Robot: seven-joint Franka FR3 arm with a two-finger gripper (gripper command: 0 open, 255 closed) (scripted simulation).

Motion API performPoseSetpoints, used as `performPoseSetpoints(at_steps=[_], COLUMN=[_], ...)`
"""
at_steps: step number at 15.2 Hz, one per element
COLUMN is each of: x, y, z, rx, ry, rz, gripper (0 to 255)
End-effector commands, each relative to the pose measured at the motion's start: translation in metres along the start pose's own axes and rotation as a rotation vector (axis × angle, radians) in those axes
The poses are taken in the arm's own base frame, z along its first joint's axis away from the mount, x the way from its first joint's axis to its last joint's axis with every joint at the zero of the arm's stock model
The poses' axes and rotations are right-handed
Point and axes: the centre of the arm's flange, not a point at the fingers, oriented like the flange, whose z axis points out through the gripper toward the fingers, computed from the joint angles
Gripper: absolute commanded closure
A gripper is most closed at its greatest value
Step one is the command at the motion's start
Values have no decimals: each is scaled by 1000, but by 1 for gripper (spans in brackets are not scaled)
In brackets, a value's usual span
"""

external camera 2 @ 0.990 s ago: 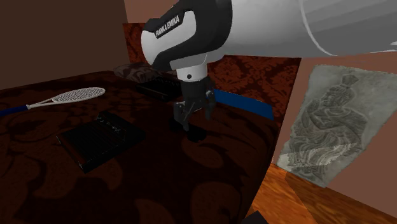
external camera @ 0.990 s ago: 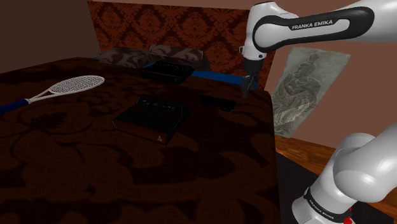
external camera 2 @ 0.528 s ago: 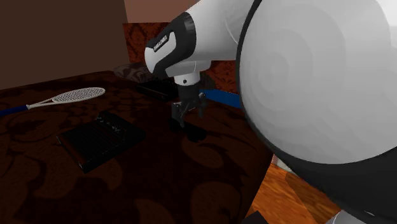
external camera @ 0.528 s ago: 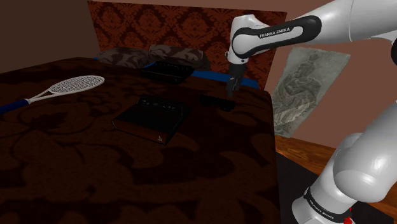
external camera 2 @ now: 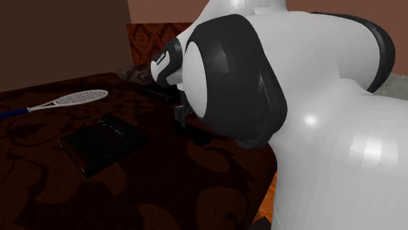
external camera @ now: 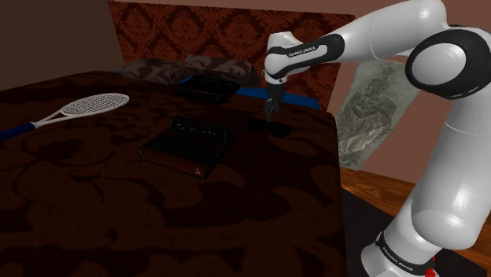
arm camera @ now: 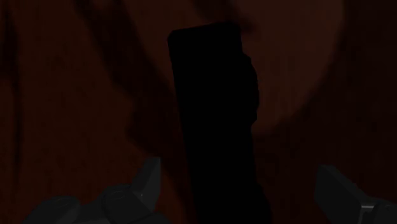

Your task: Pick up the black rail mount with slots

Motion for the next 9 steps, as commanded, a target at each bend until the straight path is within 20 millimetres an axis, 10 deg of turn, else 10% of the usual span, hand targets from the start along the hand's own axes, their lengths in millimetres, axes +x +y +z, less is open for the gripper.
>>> performPoseSetpoints(at_steps=[1,9], x=[23,25], y=[6,4], z=[12,52], rx=[2,2], ry=[5,5], rz=[-12,-12], gripper=[0,0])
